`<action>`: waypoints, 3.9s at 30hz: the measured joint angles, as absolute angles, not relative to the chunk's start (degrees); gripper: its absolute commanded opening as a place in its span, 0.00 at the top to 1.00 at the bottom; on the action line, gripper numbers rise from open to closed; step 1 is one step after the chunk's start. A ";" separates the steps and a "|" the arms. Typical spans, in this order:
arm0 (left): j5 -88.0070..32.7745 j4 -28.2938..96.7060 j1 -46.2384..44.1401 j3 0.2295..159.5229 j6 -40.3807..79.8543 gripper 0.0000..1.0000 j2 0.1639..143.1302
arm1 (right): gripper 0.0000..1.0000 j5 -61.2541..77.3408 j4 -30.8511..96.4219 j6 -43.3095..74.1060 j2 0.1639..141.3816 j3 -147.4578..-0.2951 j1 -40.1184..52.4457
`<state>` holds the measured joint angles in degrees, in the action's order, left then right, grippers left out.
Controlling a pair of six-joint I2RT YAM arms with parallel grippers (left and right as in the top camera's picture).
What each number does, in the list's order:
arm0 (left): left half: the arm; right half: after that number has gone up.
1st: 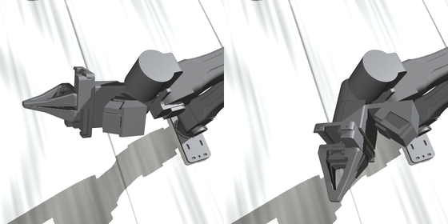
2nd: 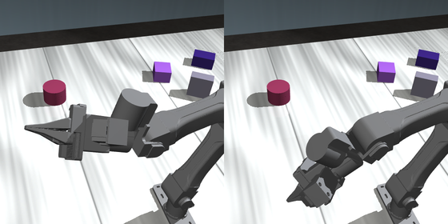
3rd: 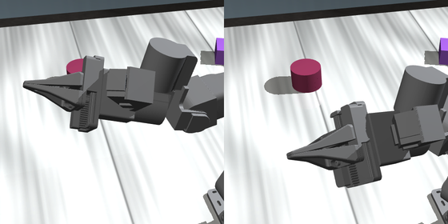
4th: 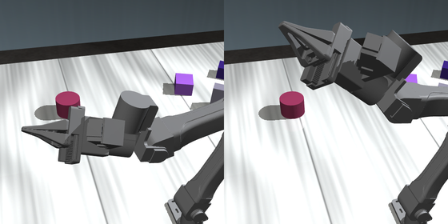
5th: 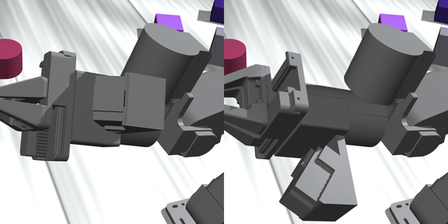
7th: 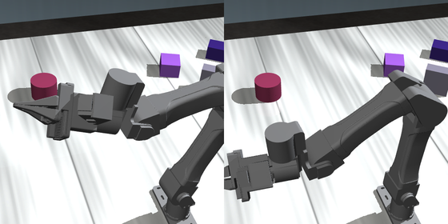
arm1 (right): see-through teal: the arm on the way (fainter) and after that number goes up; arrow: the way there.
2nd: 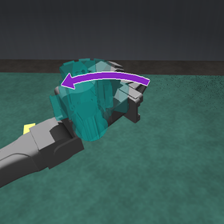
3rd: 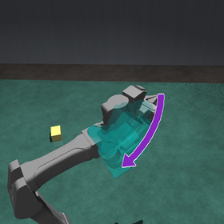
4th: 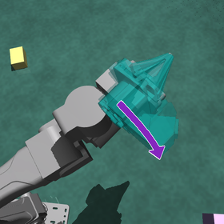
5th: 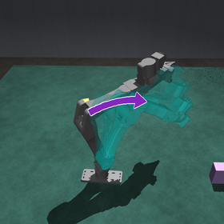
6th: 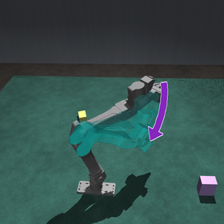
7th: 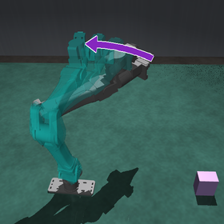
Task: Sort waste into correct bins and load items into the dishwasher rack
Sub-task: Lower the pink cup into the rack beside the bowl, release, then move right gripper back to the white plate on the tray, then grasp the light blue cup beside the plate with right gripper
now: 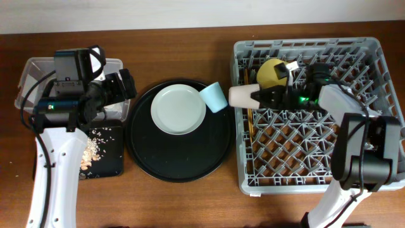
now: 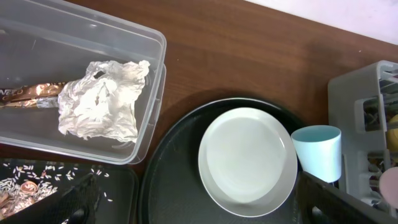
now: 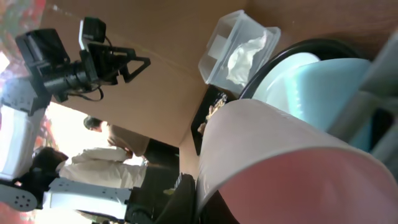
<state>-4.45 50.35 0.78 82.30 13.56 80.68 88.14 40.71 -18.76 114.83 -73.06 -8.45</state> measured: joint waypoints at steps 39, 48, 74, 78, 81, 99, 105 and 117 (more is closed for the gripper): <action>-4.45 50.35 0.78 82.30 13.56 0.01 80.68 | 0.74 74.74 46.81 -22.20 115.15 -72.84 -6.96; -4.45 50.35 0.78 82.30 13.56 0.01 80.68 | 0.52 70.13 57.43 -24.82 113.82 -72.75 -9.54; -4.45 50.37 0.78 82.30 13.56 0.01 80.68 | 0.02 17.63 39.05 -2.24 84.20 -77.47 25.54; -4.45 50.33 0.78 82.30 13.56 0.01 80.68 | 0.02 2.02 31.16 -2.22 90.70 -77.47 33.56; -4.45 50.35 0.78 82.30 13.56 0.01 80.68 | 0.02 -3.81 26.59 -2.26 95.42 -77.47 34.17; -4.45 50.35 0.78 82.30 13.56 0.01 80.68 | 0.11 -1.91 20.80 -3.49 113.12 -78.24 29.08; -4.45 50.33 0.78 82.30 13.56 0.01 80.68 | 0.21 -0.97 24.53 -3.44 113.12 -78.54 29.08; -4.45 50.35 0.78 82.30 13.56 0.01 80.68 | 0.26 0.32 28.73 -3.18 113.75 -78.54 29.17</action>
